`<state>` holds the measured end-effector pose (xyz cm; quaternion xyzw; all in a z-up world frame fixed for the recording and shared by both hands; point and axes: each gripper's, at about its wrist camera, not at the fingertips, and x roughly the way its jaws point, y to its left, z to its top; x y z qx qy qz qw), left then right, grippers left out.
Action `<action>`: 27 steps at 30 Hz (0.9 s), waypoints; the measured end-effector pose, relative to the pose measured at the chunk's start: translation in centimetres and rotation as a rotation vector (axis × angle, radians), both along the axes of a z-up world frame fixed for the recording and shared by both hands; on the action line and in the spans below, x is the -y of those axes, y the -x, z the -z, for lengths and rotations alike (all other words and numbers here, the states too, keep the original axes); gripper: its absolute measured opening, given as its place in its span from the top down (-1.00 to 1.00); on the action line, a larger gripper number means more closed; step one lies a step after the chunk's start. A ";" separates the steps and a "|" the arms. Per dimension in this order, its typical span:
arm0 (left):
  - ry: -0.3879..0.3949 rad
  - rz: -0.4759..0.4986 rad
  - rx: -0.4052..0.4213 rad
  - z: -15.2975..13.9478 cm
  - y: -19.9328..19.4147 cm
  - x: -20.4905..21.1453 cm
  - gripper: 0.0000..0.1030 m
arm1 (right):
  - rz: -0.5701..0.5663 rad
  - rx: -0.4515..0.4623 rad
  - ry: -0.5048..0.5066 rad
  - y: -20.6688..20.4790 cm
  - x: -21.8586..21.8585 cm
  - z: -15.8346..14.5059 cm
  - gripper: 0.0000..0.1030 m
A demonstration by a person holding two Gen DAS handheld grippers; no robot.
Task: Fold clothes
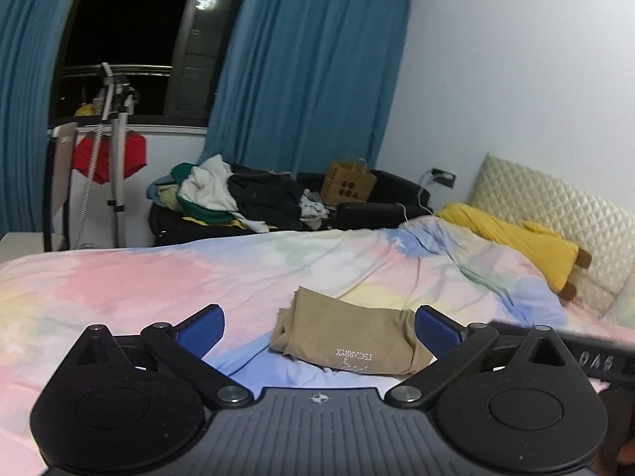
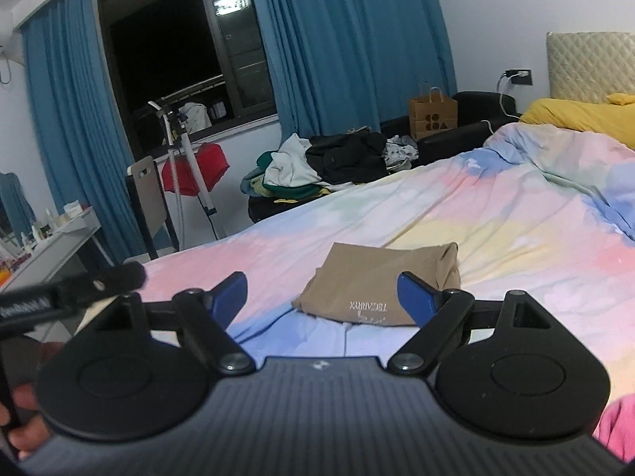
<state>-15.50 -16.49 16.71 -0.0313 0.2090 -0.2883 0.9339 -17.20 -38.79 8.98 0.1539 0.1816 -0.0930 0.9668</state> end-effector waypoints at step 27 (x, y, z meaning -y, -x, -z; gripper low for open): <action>-0.105 -0.011 0.031 9.0 -1.5 -1.6 -0.99 | 0.096 -0.031 0.136 -2.3 -4.3 8.6 -0.63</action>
